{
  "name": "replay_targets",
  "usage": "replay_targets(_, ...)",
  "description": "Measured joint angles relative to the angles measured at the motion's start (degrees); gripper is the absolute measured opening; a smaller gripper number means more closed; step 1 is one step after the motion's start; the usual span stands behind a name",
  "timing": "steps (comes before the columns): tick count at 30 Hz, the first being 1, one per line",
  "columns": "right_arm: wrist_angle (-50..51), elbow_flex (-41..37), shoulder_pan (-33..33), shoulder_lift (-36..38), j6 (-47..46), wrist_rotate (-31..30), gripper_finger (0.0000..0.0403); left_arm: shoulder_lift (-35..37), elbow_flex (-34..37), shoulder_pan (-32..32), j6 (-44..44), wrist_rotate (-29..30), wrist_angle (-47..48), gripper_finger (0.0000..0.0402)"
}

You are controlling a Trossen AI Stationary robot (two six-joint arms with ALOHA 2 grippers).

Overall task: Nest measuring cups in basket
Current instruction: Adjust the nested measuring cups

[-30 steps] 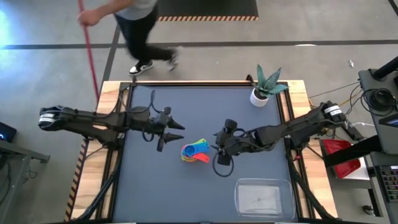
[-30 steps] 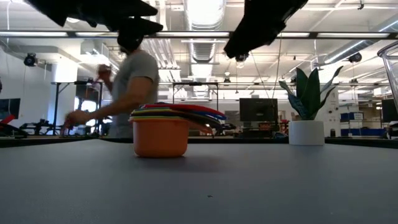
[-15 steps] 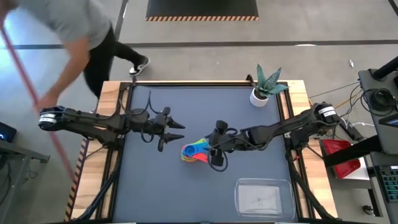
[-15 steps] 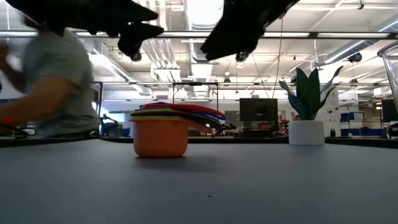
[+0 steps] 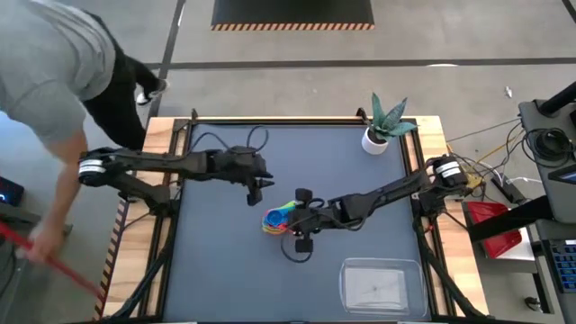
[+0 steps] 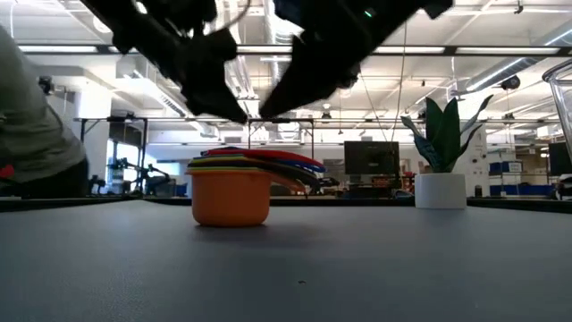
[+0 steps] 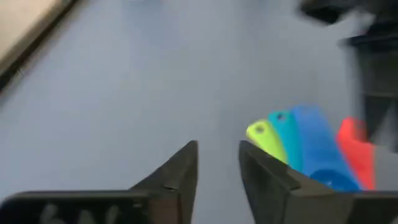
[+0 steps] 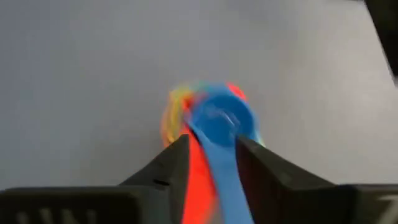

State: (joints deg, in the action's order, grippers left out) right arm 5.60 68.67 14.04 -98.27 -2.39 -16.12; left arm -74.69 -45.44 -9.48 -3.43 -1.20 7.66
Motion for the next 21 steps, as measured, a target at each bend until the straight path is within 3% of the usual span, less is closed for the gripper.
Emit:
replay_targets(7, 5.9, 5.8, 1.8, -1.9, 0.0, 6.2, 0.0019, -8.8, -5.9, -2.6, 2.0, -8.6, 1.5, 0.0007)
replay_targets(14, 8.0, 6.1, 3.4, -3.6, -3.6, 10.1, 0.0009, -17.9, -12.5, -3.1, 3.4, -12.1, 6.1, 0.0001)
replay_targets(21, 10.9, 5.8, 4.0, -7.2, -6.7, 10.1, 0.0008, -25.0, -17.9, -3.2, 2.8, -13.4, 10.9, 0.0000)
